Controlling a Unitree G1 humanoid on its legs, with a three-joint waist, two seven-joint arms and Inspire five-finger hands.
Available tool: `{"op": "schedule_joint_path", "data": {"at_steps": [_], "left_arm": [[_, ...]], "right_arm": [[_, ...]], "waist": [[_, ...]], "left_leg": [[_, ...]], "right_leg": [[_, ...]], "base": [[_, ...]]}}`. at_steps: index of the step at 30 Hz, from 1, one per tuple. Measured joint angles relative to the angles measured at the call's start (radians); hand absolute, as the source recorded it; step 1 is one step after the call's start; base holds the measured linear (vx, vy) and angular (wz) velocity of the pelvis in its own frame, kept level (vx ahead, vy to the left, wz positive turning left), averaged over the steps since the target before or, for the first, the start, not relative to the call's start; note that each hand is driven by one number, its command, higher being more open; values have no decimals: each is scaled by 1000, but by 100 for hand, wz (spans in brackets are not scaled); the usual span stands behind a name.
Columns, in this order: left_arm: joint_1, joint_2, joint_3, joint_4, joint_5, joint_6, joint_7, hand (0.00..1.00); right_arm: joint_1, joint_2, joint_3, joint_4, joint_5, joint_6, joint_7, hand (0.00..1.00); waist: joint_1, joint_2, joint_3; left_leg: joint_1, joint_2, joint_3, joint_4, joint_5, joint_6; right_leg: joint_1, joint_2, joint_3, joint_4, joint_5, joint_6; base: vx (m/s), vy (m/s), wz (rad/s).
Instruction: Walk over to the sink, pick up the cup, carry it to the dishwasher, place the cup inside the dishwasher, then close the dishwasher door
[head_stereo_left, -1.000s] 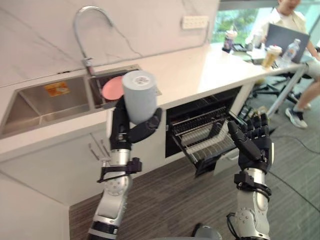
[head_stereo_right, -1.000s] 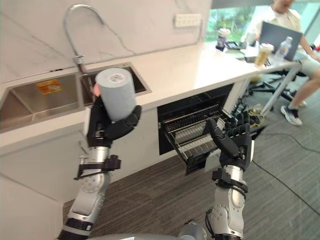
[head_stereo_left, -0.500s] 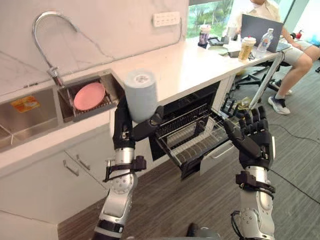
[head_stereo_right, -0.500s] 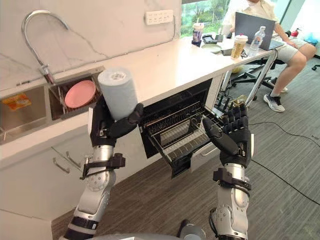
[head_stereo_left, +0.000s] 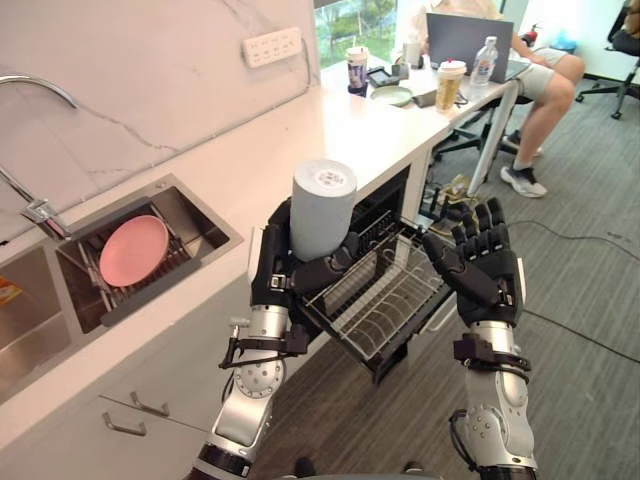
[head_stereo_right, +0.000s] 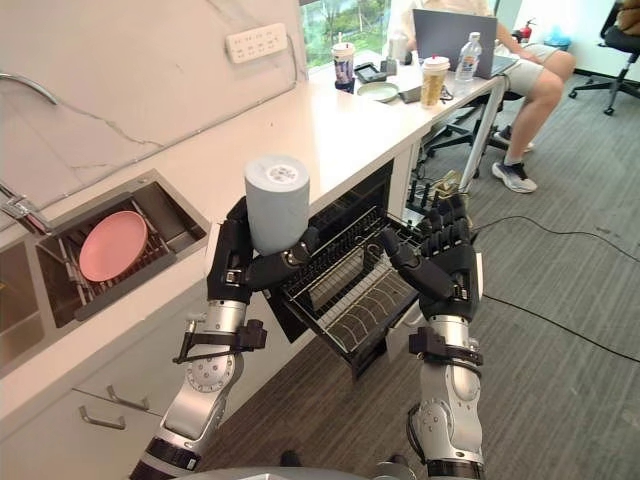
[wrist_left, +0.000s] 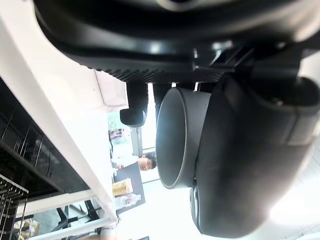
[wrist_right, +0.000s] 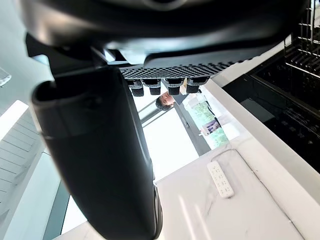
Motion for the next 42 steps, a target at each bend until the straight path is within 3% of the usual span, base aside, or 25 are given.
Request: {"op": "schedule_joint_path", "data": {"at_steps": [5, 11, 13, 15, 16, 17, 18, 20, 22, 24, 29, 30, 31, 39, 42], "left_arm": [[-1, -3, 42, -9, -23, 5, -2, 0], [0, -14, 60, -71, -25, 3, 67, 0], [0, -25, 75, -85, -24, 2, 97, 0], [-1, -38, 77, -86, -6, 0, 125, 0], [-1, -38, 74, -86, 4, -1, 126, 0], [-1, -37, 74, -86, 4, -2, 127, 0], [-1, -27, 77, -86, 4, -7, 137, 0], [0, -17, 85, -86, 4, -10, 172, 0], [-1, -18, 108, -86, 3, -38, 221, 0], [1, -11, 173, -83, -1, -51, 256, 0], [5, -27, 182, -78, -28, -69, 249, 0], [5, -33, 181, -78, -36, -69, 235, 0], [62, -52, 136, -43, -58, -68, 145, 0], [62, -46, 152, -43, -82, -59, 111, 0], [62, -32, 190, -43, -120, -9, 66, 0]], "right_arm": [[-13, 27, 16, 15, 14, 38, 0, 100], [-13, 38, 31, 43, 14, 55, -3, 100], [-12, 37, 31, 61, 14, 55, -10, 100], [-9, 29, 26, 91, 15, 55, -18, 100], [-2, 28, 23, 96, 15, 55, -25, 100], [0, 28, 23, 96, 15, 55, -25, 100], [2, 35, 24, 96, 15, 54, -25, 100], [1, 42, 28, 102, 15, 51, -17, 100], [0, 42, 31, 115, 15, 51, 13, 100], [-12, 32, 24, 117, 14, 52, 54, 100], [-41, -12, -17, 117, 37, 51, 85, 100], [-44, -12, -20, 114, 64, 51, 90, 100], [-37, 37, 34, 59, 131, 55, 190, 100], [-37, 27, 34, 59, 131, 59, 190, 100], [-37, 12, 34, 59, 131, 117, 195, 100]], "waist": [[2, -7, -1], [18, -48, -7], [23, -55, -7], [22, -58, -5], [21, -64, 0], [20, -68, 3], [20, -85, 11], [20, -95, 10], [21, -94, 6], [25, -121, 6], [27, -111, 6], [26, -108, 4], [22, -70, -15], [22, -70, -15], [22, -70, -15]], "left_leg": [[5, -21, -6, -34, 8, 13], [5, -26, 1, -35, -10, 15], [5, -27, -6, -34, -15, 15], [15, -28, -38, -29, -22, 25], [32, -36, -58, -27, -28, 33], [38, -40, -63, -27, -30, 37], [62, -53, -78, -26, -39, 49], [77, -62, -99, -26, -45, 66], [48, -49, -127, -1, -50, 73], [24, -71, -135, 36, -61, 51], [24, -42, -131, 48, -78, 32], [24, -37, -127, 46, -79, 31], [78, -36, -94, -50, -51, 27], [74, -33, -89, -51, -53, 24], [69, -25, -80, -50, -54, 22]], "right_leg": [[5, -14, -12, -33, 10, 18], [-8, -12, -9, -21, -3, 10], [-25, -22, -41, 41, -25, -1], [-77, -57, -105, 224, -56, -34], [-112, -89, -108, 351, -63, -45], [-120, -98, -105, 380, -63, -45], [-138, -133, -89, 479, -63, -46], [-154, -151, -59, 536, -60, -63], [-149, -95, -14, 428, -125, -45], [-130, -68, -18, 274, -76, -38], [-35, -19, -17, 99, -50, -2], [-29, -11, -15, 78, -39, -5], [19, 15, 11, -36, 16, -4], [19, 15, 6, -44, 18, -4], [21, 21, 4, -68, 31, -6]], "base": [[33, 48, 4], [26, 13, -5], [49, -8, 11], [66, 12, 43], [45, 31, 47], [44, 36, 50], [56, -1, 40], [81, -21, 40], [75, -36, 38], [63, -68, 19], [61, -86, -3], [23, -43, -13], [9, -11, -5], [0, 0, 0], [2, -9, -7]]}}
